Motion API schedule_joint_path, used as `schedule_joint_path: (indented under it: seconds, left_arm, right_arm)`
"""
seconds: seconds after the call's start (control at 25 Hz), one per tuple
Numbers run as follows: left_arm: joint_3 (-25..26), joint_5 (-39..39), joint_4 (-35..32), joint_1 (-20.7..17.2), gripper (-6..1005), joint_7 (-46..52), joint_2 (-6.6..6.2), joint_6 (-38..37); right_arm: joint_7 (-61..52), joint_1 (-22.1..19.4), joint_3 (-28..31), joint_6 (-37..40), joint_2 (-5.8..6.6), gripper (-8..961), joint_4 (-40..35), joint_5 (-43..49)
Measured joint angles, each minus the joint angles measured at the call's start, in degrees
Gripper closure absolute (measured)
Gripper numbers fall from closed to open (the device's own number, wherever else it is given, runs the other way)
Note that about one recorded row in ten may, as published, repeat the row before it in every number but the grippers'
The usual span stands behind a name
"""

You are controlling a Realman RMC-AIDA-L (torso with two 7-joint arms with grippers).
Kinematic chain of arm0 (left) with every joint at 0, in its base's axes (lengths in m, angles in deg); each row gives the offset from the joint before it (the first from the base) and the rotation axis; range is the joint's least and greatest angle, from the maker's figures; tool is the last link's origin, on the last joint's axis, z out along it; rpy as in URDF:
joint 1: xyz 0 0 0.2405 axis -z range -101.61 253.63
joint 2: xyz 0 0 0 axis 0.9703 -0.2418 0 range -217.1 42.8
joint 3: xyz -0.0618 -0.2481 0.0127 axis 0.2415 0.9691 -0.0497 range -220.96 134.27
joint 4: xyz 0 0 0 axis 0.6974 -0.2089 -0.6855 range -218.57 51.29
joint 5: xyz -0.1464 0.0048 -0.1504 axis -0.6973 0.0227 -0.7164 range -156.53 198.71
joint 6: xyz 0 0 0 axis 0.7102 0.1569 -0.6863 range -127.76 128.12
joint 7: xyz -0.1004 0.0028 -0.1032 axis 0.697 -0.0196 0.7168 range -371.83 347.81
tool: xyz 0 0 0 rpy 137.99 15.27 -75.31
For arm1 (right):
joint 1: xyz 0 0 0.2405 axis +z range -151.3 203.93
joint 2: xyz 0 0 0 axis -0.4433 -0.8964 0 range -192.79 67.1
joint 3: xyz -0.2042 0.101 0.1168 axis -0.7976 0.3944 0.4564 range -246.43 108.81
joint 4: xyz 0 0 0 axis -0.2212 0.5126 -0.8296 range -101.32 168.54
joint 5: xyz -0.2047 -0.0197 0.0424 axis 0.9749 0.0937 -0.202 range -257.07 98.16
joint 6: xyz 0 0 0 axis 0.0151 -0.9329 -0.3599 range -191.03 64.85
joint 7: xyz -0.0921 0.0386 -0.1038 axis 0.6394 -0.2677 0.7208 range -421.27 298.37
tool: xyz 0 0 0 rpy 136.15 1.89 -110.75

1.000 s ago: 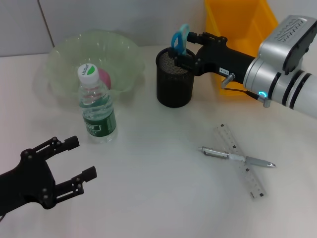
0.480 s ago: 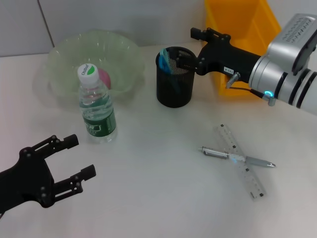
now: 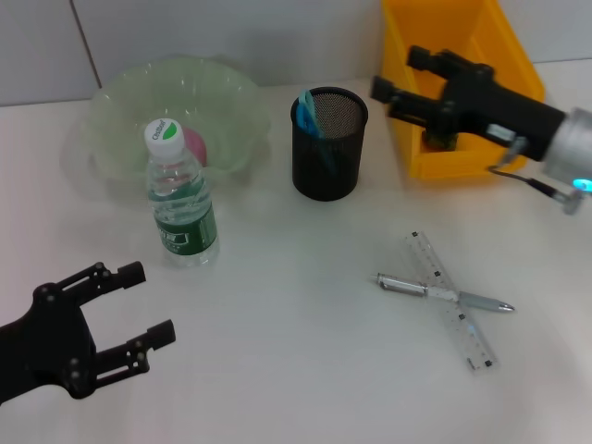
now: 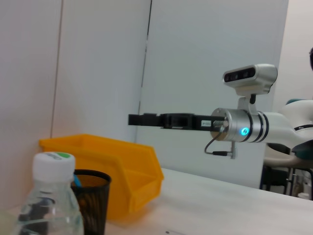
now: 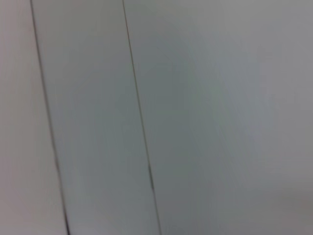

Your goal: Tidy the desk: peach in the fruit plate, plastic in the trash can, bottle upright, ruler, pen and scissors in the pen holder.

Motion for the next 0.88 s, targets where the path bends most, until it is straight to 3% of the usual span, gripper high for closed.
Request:
schedule_joint_path:
  seconds: [0.16, 0.2, 0.36, 0.4, 0.6, 0.88]
  left_arm:
    - [-0.83, 0.09, -0.26, 0.01, 213, 0.67, 0.00, -0.23]
    - [-1.15, 0.28, -0.30, 0.18, 213, 1.06, 0.00, -0.32]
    - [-1.25, 1.12, -0.76, 0.58, 213, 1.62, 0.01, -0.44]
    - [-1.30, 1.83, -1.39, 0.72, 213, 2.17, 0.08, -0.48]
    - [-2.50, 2.56, -2.98, 0.89, 213, 3.63, 0.19, -0.58]
    - [-4.80, 2.81, -5.56, 1.09, 213, 6.03, 0.18, -0.58]
  right_arm:
    - [-6.16, -3.48, -1.70, 4.41, 0.15, 130, -5.50, 0.27]
    - [-10.06, -6.22, -4.17, 7.19, 0.20, 131, -10.24, 0.30]
    - [-15.74, -10.17, -8.33, 10.50, 0.36, 131, -17.36, 0.63]
    - [-19.46, -12.36, -10.33, 12.45, 0.42, 131, -22.28, 2.30]
    - [-27.66, -13.38, -10.90, 16.22, 0.31, 132, -30.17, 11.39]
    - [-35.20, -12.01, -10.97, 19.78, 0.62, 133, -35.00, 23.38]
